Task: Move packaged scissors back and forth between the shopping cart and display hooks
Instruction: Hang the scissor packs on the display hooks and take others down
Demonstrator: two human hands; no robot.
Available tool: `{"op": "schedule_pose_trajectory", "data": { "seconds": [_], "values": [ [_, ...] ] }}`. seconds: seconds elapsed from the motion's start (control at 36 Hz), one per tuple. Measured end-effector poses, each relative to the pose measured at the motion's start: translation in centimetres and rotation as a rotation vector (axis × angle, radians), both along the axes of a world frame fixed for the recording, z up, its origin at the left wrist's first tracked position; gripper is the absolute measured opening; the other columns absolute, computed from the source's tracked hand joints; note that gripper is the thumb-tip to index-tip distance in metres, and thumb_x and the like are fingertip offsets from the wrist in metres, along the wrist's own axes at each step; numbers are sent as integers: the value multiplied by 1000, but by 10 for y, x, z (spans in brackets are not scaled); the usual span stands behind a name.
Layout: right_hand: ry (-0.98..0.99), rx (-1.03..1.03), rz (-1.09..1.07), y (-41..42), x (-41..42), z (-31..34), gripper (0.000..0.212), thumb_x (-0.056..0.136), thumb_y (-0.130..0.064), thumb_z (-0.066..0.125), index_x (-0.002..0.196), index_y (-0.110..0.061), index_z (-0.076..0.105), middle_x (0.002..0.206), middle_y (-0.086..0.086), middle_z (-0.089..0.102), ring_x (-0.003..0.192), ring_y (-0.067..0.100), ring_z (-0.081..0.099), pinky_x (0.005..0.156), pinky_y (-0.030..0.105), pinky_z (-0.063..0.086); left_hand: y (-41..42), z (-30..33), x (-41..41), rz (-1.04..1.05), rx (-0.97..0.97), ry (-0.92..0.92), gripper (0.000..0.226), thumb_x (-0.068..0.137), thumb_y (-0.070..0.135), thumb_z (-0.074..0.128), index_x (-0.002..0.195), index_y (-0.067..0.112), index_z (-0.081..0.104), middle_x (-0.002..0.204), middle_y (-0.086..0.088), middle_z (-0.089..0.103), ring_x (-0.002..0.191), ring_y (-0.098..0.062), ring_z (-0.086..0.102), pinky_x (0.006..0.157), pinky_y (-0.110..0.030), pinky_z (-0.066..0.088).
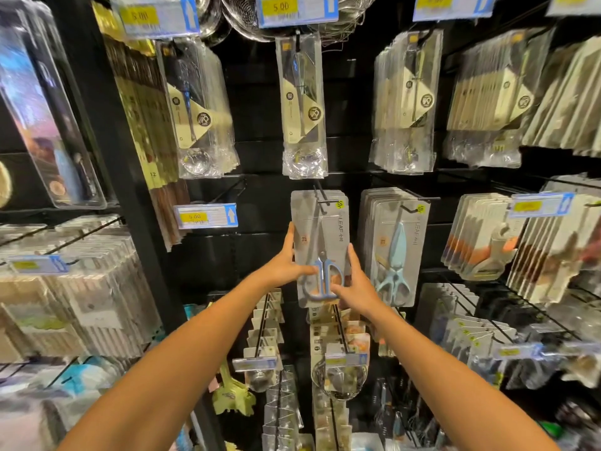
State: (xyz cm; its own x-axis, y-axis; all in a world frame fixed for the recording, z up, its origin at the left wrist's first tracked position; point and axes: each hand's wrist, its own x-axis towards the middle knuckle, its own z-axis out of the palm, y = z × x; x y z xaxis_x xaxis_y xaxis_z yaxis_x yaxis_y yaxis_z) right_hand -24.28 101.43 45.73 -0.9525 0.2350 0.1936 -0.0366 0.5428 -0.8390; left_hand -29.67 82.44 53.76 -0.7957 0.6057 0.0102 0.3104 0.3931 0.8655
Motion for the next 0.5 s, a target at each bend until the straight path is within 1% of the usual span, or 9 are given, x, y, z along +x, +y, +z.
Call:
{"op": "schedule_pose_trajectory", "data": {
  "seconds": [0.06, 0.14, 0.19, 0.25, 0.31, 0.36, 0.44, 0.47, 0.5],
  "values": [
    [-18, 5, -16, 2, -6, 1, 111, 91, -9, 71, 159, -37, -12, 162, 10, 32, 138, 30, 48, 104, 41, 47, 2, 1, -3, -2, -7, 2, 125, 88, 13, 77, 152, 41, -27, 165, -9, 24, 147, -26, 37, 116, -54, 37],
    [-42, 0, -13, 5, -13, 3, 110, 91, -10, 71, 160, -36, -10, 161, 10, 35, 137, 30, 48, 105, 41, 46, 4, 1, -9, 1, -16, 4, 126, 88, 13, 76, 153, 39, -28, 166, -10, 20, 149, -27, 34, 119, -53, 34],
    [-40, -5, -6, 5, -13, 5, 106, 93, -15, 71, 161, -33, -8, 163, 7, 30, 145, 28, 38, 112, 41, 39, 4, 0, -10, 4, -29, 11, 122, 89, 12, 75, 154, 36, -26, 167, -9, 17, 150, -27, 32, 119, -48, 30],
    [2, 8, -17, 5, -10, 4, 106, 91, -20, 74, 161, -30, -4, 166, 4, 23, 150, 24, 30, 117, 39, 34, 1, -1, -8, 10, -41, 65, 116, 91, 12, 73, 157, 32, -20, 168, -7, 13, 153, -26, 23, 121, -42, 25],
    [11, 1, -18, 3, -4, 3, 106, 89, -16, 76, 162, -30, -1, 166, 2, 23, 149, 20, 32, 117, 36, 36, -4, -5, -4, 27, -75, 150, 110, 92, 15, 72, 159, 27, -15, 168, -6, 12, 154, -24, 16, 122, -39, 21],
    [-16, 43, 6, -3, 7, 2, 98, 91, -18, 73, 162, -32, 6, 164, 1, 26, 147, 21, 37, 116, 41, 39, -13, -13, -2, 34, -122, 236, 105, 93, 18, 72, 161, 26, -8, 169, -4, 11, 155, -23, 14, 122, -36, 20],
    [-37, 175, 88, -13, 24, 1, 77, 96, -26, 68, 159, -30, 24, 162, -1, 31, 148, 19, 34, 118, 42, 37, -34, -31, 0, 29, -220, 349, 94, 95, 24, 69, 162, 30, 3, 169, -2, 12, 156, -20, 12, 117, -26, 21],
    [-36, 211, 122, -16, 31, 1, 73, 97, -27, 67, 158, -30, 28, 162, -2, 31, 149, 18, 31, 119, 40, 35, -42, -39, 0, 25, -256, 394, 92, 95, 26, 69, 162, 32, 6, 169, -1, 12, 156, -20, 13, 121, -27, 20],
    [-32, 244, 152, -20, 36, 0, 69, 97, -28, 66, 157, -30, 30, 162, -3, 32, 150, 16, 29, 120, 38, 33, -51, -46, 1, 20, -294, 439, 89, 95, 29, 68, 162, 34, 9, 169, -1, 12, 156, -19, 13, 124, -33, 20]
  ]
}}
